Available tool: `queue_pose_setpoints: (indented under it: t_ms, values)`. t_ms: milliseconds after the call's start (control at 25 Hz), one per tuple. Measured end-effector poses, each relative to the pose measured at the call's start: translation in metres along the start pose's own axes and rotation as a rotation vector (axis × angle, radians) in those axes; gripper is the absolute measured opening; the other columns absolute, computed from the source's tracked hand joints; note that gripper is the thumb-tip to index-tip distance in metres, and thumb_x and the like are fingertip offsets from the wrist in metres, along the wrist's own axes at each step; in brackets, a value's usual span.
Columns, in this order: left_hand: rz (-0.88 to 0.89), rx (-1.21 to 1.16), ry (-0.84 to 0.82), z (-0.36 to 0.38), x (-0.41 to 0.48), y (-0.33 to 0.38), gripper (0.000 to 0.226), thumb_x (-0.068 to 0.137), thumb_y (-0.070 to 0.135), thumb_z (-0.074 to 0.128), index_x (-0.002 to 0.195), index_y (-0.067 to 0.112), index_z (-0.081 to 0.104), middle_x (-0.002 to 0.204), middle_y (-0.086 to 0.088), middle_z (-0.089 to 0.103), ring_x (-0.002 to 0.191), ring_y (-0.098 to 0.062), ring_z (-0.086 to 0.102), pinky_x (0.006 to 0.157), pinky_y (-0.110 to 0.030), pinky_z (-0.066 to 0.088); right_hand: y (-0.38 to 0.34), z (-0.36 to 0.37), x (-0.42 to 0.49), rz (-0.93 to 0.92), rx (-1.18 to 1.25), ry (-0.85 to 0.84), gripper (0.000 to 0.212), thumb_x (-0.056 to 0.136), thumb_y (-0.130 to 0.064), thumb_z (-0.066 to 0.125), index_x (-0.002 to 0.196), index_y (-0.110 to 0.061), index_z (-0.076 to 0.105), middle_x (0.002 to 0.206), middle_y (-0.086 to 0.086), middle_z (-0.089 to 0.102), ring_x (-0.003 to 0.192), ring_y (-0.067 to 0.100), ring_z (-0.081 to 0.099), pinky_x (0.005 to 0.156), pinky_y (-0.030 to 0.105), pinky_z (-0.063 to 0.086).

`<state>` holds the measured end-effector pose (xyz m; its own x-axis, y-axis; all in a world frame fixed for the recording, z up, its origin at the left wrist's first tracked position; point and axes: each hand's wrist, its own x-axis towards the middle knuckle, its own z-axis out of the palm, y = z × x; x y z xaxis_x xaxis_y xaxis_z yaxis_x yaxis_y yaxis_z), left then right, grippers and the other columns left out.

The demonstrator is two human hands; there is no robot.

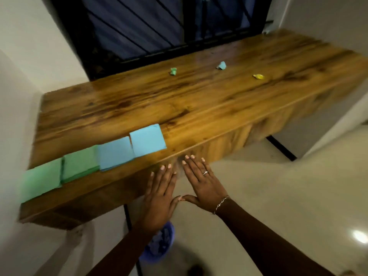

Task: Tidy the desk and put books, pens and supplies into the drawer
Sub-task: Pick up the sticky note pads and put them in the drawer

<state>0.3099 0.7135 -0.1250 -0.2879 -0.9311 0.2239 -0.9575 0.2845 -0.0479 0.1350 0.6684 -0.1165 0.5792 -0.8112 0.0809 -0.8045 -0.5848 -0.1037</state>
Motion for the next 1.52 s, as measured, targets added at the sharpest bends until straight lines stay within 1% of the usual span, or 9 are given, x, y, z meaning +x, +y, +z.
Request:
queue_pose_setpoints:
  t_ms: [240,400,600,680,880,1000,1160,1360,1520]
  values:
    - [0.358,-0.171,-0.31,0.05,-0.011,0.141,0.067,0.093,0.055,0.004,0.132,0.012,0.039,0.135,-0.018,0.051,0.128,-0.027,0.033,0.111,-0.038,0.01,0.072,0.039,-0.204,0.344,0.089,-0.17,0.086,0.072,-0.063,0.056,0.134,-0.007,0.034,0.133,0.011,0.055,0.126,0.026,0.05,0.099,0.037,0.044]
    - [0.676,-0.23,-0.429,0.071,-0.029,0.267,0.072,0.094,0.054,0.006,0.117,0.007,0.056,0.121,-0.022,0.06,0.118,-0.03,0.04,0.098,-0.04,0.027,0.095,0.053,-0.379,0.678,0.274,-0.204,0.094,0.06,-0.058,0.074,0.132,-0.007,0.039,0.126,0.011,0.06,0.118,0.025,0.058,0.094,0.032,0.048]
    - [1.039,-0.211,-0.395,0.093,-0.054,0.434,0.07,0.095,0.054,0.008,0.11,0.01,0.06,0.112,-0.019,0.066,0.112,-0.028,0.041,0.096,-0.036,0.026,0.103,0.047,-0.581,1.174,0.356,-0.084,0.076,0.089,-0.033,0.055,0.148,-0.008,0.012,0.154,0.016,0.018,0.144,0.029,0.014,0.117,0.034,0.015]
    - [1.152,-0.176,-0.364,0.094,-0.058,0.499,0.066,0.095,0.053,0.007,0.106,0.013,0.057,0.105,-0.016,0.068,0.107,-0.027,0.044,0.089,-0.036,0.029,0.1,0.042,-0.644,1.331,0.353,-0.119,0.075,0.089,-0.032,0.057,0.147,-0.008,0.016,0.153,0.017,0.02,0.143,0.03,0.017,0.116,0.035,0.018]
    - [1.292,-0.093,-0.535,0.092,-0.056,0.629,0.041,0.059,0.043,0.08,0.085,0.012,0.072,0.088,-0.011,0.071,0.081,-0.028,0.071,0.071,-0.038,0.056,0.103,0.042,-0.751,1.556,0.408,-0.225,0.08,0.041,-0.044,0.09,0.109,-0.009,0.067,0.106,0.013,0.07,0.096,0.027,0.069,0.071,0.029,0.056]
    - [1.281,-0.082,-0.634,0.109,-0.053,0.684,0.056,0.029,0.037,0.094,0.075,0.014,0.072,0.076,-0.008,0.071,0.069,-0.024,0.071,0.057,-0.035,0.056,0.131,0.044,-0.786,1.597,0.427,-0.203,0.073,0.063,-0.037,0.082,0.124,-0.006,0.056,0.125,0.018,0.058,0.116,0.032,0.057,0.087,0.033,0.052]
    - [1.31,-0.111,-0.653,0.15,-0.031,0.757,0.053,0.027,0.035,0.094,0.069,0.013,0.07,0.064,-0.004,0.066,0.056,-0.019,0.066,0.049,-0.028,0.054,0.198,0.061,-0.832,1.588,0.464,-0.276,0.059,0.094,-0.028,0.049,0.144,-0.011,0.024,0.153,0.01,0.021,0.141,0.024,0.021,0.107,0.035,0.032]
    - [1.145,0.002,-0.855,0.213,-0.001,0.844,0.044,0.078,0.032,0.071,0.112,0.005,0.063,0.113,-0.014,0.064,0.103,-0.033,0.061,0.086,-0.039,0.05,0.289,0.117,-0.887,1.584,0.559,-0.448,0.044,0.093,-0.021,0.049,0.133,-0.008,0.036,0.139,0.012,0.038,0.13,0.027,0.035,0.095,0.038,0.041]
    - [1.119,0.048,-0.894,0.317,-0.003,0.888,0.038,0.065,0.022,0.081,0.095,0.003,0.068,0.092,-0.018,0.069,0.078,-0.035,0.066,0.064,-0.038,0.054,0.365,0.199,-0.915,1.486,0.633,-0.577,0.037,0.089,-0.003,0.046,0.126,-0.005,0.041,0.129,0.015,0.045,0.12,0.031,0.043,0.089,0.039,0.043]
